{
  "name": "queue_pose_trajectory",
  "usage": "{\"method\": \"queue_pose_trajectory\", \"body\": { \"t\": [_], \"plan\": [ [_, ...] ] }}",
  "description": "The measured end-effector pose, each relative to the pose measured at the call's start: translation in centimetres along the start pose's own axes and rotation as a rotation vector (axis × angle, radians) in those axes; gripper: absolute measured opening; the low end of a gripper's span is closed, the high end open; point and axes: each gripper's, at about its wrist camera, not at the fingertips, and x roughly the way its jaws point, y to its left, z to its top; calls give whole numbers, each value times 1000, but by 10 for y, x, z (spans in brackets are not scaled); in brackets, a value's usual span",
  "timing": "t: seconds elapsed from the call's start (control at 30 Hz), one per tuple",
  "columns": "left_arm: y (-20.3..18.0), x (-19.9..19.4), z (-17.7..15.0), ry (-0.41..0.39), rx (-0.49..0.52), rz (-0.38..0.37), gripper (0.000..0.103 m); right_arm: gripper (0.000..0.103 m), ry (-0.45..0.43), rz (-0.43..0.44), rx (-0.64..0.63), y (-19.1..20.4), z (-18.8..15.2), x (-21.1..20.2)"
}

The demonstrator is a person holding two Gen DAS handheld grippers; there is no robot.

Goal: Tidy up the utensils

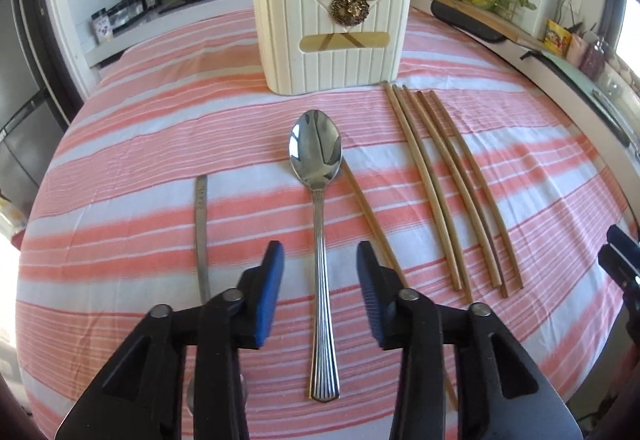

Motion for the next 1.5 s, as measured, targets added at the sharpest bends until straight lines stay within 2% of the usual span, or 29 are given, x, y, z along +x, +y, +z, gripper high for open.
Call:
{"method": "queue_pose_trajectory", "body": {
  "t": [0.1,0.13,0.3,0.43,0.57,0.63,0.7,0.8,0.93,0.97,1.03,1.13,1.27,1.37,1.5],
  "plan": [
    [1,21,6,32,-6,38,51,44,3,10,-9,6,0,0],
    [5,28,7,51,-31,48,51,44,1,12,-16,8,1,-1],
    [28,33,12,49,-169,98,48,44,1,5,-51,15,2,-7],
    [27,32,10,50,-158,101,48,44,29,14,-72,20,14,7],
    [30,23,5,51,-173,69,50,44,78,40,-54,25,29,26],
    [32,13,2,39,-171,56,54,44,108,59,-15,25,31,32],
    [34,0,0,10,-157,65,69,44,140,69,22,23,29,38],
    [40,-25,-4,-61,-151,88,83,44,182,66,46,21,23,45],
    [49,-57,-10,-184,-176,106,92,44,213,78,77,20,19,50],
    [51,-63,-12,-205,-179,108,96,44,215,85,88,19,20,51],
    [55,-70,-13,-224,-182,110,97,44,213,93,112,15,24,54],
    [64,-73,-19,-207,-199,87,97,44,206,73,129,9,32,58],
    [71,-72,-29,-177,-225,103,97,43,230,122,149,12,41,70],
    [68,-69,-35,-140,-191,130,98,37,240,137,116,28,48,81],
    [63,-67,-38,-102,-178,129,102,23,284,116,64,47,50,103]
  ]
}}
